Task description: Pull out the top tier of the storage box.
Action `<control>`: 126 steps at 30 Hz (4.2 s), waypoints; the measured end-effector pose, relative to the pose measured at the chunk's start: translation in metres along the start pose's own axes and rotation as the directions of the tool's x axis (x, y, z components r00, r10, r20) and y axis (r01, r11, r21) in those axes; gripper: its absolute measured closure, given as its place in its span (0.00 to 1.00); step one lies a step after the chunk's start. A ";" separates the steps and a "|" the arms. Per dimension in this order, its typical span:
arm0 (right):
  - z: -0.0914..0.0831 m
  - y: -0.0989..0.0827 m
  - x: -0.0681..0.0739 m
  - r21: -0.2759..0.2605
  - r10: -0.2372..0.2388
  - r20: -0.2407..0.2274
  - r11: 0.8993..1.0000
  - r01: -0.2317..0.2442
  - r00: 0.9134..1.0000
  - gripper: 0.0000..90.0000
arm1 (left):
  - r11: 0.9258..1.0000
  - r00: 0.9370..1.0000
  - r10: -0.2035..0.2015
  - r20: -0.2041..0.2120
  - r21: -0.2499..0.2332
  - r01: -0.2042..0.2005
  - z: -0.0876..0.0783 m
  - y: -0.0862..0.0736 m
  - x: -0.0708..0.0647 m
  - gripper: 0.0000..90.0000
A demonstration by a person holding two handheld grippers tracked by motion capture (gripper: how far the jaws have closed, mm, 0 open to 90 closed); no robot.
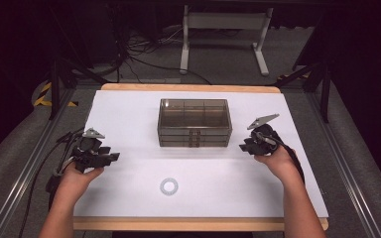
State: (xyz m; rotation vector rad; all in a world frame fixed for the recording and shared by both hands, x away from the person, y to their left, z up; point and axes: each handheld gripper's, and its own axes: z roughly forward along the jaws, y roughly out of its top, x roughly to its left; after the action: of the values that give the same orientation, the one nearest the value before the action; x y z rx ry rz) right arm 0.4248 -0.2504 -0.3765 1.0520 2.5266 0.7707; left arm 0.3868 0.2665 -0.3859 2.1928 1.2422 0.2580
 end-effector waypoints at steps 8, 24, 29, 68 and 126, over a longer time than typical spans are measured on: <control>-0.010 -0.013 -0.007 -0.029 0.019 -0.010 0.999 -0.020 1.000 0.73 | 0.999 1.000 0.010 0.003 0.042 -0.010 -0.002 0.003 -0.002 0.52; -0.003 -0.010 0.009 0.043 -0.030 -0.073 0.999 0.033 0.997 0.71 | 0.999 0.999 0.038 0.018 0.037 -0.038 -0.006 0.005 -0.007 0.50; 0.000 -0.006 0.017 0.043 -0.047 -0.101 0.998 0.052 0.994 0.71 | 0.998 0.999 0.047 0.022 0.042 -0.048 -0.006 0.005 -0.008 0.50; 0.012 0.010 0.061 -0.282 -0.240 -0.333 0.948 0.147 0.912 0.66 | 0.997 0.998 0.066 0.021 0.034 -0.067 -0.009 0.005 -0.009 0.50; 0.042 -0.008 0.091 -0.674 -0.650 0.068 0.529 0.516 0.757 0.68 | 0.998 0.998 0.065 0.015 0.019 -0.065 -0.012 0.003 -0.007 0.50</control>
State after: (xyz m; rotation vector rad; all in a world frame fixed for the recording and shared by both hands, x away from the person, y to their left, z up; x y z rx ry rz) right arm 0.3767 -0.1741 -0.4206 -0.1473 2.1819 1.4233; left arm 0.3802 0.2647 -0.3731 2.2504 1.1722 0.2568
